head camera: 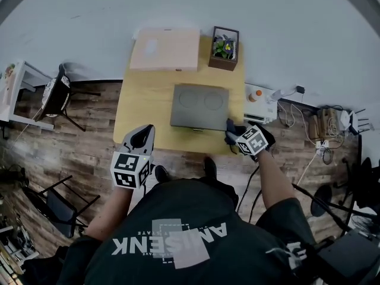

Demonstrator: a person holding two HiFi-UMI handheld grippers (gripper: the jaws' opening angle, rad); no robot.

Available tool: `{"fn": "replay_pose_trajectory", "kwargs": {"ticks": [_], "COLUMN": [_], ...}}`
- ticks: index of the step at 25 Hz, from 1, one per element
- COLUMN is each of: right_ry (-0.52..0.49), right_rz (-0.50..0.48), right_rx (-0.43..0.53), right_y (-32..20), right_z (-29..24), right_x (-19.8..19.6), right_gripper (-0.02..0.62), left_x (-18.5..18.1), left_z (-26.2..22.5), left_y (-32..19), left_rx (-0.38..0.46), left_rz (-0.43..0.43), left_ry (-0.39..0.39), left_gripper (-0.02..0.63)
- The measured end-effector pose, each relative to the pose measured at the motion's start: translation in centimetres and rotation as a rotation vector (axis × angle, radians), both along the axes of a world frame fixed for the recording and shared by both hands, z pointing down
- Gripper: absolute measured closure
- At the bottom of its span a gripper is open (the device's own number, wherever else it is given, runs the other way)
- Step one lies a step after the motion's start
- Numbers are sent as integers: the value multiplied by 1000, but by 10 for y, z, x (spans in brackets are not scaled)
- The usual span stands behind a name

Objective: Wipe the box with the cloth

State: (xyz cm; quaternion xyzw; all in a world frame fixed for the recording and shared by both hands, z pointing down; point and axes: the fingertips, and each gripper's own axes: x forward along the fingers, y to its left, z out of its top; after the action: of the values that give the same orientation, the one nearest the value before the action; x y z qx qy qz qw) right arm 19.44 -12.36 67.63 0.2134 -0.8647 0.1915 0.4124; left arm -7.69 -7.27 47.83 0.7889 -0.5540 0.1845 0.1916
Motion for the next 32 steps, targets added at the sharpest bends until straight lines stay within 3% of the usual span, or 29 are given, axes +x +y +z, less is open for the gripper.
{"fn": "replay_pose_trajectory", "kwargs": {"ticks": [11,16,20,29,32], "right_ry": [-56,-228,-216,-177,-169], "right_rz": [206,542,765,979,981], "right_rx": [-66,-124,-125,-190,-204], "right_y": [27,31,46,49,36], "right_z": [-3,-14,-6,9,11], "right_x": [0,14,32,3,-7], "right_gripper": [511,511,511,511,511], "left_x": [-5,-19,-29,-62,-68], "left_z": [10,7,6,-4,-6], "left_y": [-21,-26,-25,-18,-13], "left_rx": [-9,-13,-5,23,28], "left_rz": [56,90,143,142,135], "left_ry": [20,83,103,122,129], "left_gripper": [607,608,608,607,607]}}
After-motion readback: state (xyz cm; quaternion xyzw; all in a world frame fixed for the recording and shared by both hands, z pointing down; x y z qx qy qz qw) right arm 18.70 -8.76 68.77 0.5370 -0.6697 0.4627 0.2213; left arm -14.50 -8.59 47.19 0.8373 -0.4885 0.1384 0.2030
